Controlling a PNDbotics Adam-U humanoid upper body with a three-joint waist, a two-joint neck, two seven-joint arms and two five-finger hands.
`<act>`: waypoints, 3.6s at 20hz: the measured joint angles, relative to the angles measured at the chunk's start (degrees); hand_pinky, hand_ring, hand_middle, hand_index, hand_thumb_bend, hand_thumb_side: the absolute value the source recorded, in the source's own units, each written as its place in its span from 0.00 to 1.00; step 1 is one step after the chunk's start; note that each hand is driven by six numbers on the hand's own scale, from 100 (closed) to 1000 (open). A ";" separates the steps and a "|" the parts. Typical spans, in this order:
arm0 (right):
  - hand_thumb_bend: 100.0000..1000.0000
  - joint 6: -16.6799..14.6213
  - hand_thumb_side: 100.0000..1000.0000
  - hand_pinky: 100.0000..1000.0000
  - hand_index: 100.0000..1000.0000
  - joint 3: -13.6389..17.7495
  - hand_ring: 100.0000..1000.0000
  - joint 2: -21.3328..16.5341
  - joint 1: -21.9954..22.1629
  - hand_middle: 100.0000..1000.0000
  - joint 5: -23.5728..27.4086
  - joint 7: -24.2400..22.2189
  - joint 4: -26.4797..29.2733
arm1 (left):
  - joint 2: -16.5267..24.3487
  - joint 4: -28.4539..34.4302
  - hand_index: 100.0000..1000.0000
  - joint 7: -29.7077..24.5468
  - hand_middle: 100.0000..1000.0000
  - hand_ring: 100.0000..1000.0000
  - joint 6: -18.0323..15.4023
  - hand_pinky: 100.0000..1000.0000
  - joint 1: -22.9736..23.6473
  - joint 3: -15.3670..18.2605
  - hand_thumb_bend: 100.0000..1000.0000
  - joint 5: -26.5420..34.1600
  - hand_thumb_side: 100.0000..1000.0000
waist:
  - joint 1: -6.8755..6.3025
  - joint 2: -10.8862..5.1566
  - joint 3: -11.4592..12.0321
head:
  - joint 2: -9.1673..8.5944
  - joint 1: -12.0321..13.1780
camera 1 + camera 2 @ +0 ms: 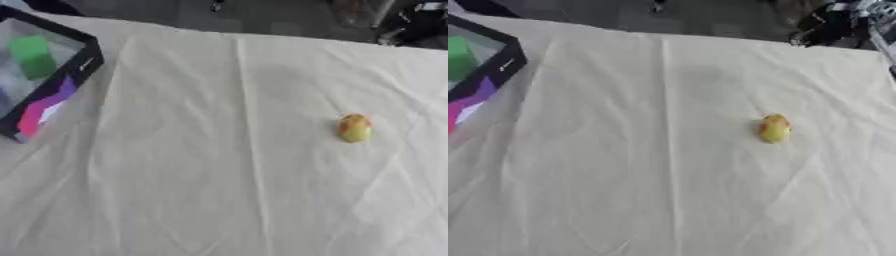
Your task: Pick up the objects with one hand, pass them to the other hand, and then place them into the box on the other side of the table.
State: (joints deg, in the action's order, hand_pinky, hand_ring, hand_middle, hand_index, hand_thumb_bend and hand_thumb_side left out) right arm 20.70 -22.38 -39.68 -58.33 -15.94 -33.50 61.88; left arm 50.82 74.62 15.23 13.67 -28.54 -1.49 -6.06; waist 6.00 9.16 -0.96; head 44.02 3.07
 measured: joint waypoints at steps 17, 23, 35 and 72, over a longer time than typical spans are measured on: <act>0.19 -8.58 0.06 0.87 0.91 -2.60 0.83 -2.03 1.47 0.85 4.40 -10.46 0.67 | 0.53 -0.33 0.80 0.06 0.62 0.70 -0.04 0.94 0.45 -0.13 0.00 -0.16 0.46 | 0.79 -0.22 -0.61 | 0.00 0.42; 0.21 -11.64 0.17 0.89 0.92 -3.66 0.85 -2.05 1.88 0.86 4.21 -13.55 0.61 | 0.60 -0.34 0.80 0.23 0.62 0.70 0.14 0.94 0.92 -0.13 0.00 -0.29 0.46 | 1.00 -0.28 -1.13 | 0.00 0.86; 0.22 -15.48 0.23 0.90 0.89 -8.50 0.85 -1.88 0.32 0.84 6.84 -18.31 -2.99 | 1.10 -0.36 0.79 0.41 0.62 0.70 0.31 0.94 1.36 -0.10 0.00 -0.32 0.46 | 1.20 -0.52 -1.87 | 0.00 1.85; 0.28 -18.20 0.16 0.89 0.91 -13.84 0.83 1.63 5.62 0.84 7.92 -11.18 -3.95 | 1.00 -1.06 0.78 0.70 0.62 0.70 0.71 0.94 2.12 -0.14 0.00 -0.55 0.46 | 1.20 -1.66 -2.48 | 0.00 3.10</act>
State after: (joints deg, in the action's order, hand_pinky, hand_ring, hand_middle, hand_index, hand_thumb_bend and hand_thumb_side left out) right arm 2.50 -36.22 -38.05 -52.72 -8.01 -44.68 57.93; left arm 51.83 73.56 15.92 14.39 -26.42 -1.63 -6.61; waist 7.20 7.50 -3.44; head 44.03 6.17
